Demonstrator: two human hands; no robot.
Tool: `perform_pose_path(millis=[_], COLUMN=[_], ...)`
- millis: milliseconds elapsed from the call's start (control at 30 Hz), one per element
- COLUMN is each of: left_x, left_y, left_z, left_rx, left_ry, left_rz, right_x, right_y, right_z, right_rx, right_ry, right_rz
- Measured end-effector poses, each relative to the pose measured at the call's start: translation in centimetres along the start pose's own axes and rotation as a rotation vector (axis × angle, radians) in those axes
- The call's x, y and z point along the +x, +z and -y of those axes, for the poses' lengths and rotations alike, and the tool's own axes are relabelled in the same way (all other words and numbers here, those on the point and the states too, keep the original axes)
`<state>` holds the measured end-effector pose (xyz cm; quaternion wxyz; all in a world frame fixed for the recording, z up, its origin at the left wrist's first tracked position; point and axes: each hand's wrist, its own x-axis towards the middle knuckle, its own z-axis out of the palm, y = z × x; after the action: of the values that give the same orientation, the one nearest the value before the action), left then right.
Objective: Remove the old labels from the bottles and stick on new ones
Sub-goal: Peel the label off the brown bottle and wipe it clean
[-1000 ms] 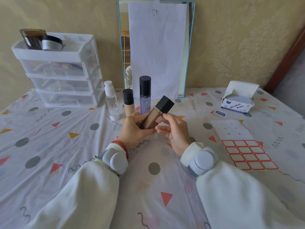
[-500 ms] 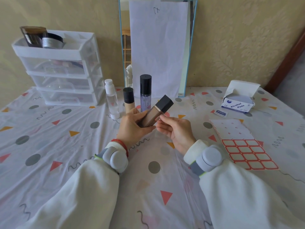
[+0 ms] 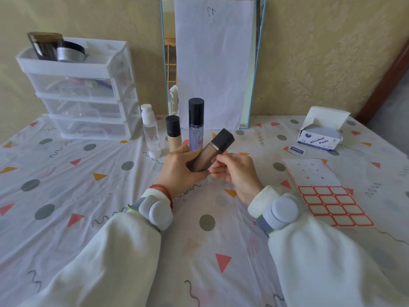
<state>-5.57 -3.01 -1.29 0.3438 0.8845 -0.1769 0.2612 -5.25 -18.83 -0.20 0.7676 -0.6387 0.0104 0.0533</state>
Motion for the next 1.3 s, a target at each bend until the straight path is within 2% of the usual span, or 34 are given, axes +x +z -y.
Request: perform_pose_path(millis=[400, 733, 867, 1033, 1167, 1300], left_x=[-0.05, -0.08, -0.01, 0.02, -0.13, -0.13], left_y=[0.21, 0.26, 0.03, -0.01, 0.04, 0.14], left_z=[-0.04, -0.11, -0.36, -0.41, -0.32, -0.24], left_rx=[-0.103, -0.321, -0.284, -0.254, -0.179, -0.225], left_ry=[-0.039, -0.205, -0.208, -0.205, -0.150, -0.181], left_rz=[0.028, 0.046, 0.047, 0.003, 0.027, 0.017], right_x=[0.13, -0.01, -0.09, -0.39, -0.43, -0.33], right_y=[0.01, 0.08, 0.21, 0.17, 0.05, 0.10], right_z=[-0.37, 0.08, 0.55, 0.44, 0.37, 0.25], right_rx=[-0.047, 0.005, 0.195, 0.065, 0.068, 0.057], right_ry=[-0.032, -0.019, 0.075, 0.101, 0.068, 0.041], right_rz=[-0.021, -0.005, 0.003, 0.015, 0.010, 0.034])
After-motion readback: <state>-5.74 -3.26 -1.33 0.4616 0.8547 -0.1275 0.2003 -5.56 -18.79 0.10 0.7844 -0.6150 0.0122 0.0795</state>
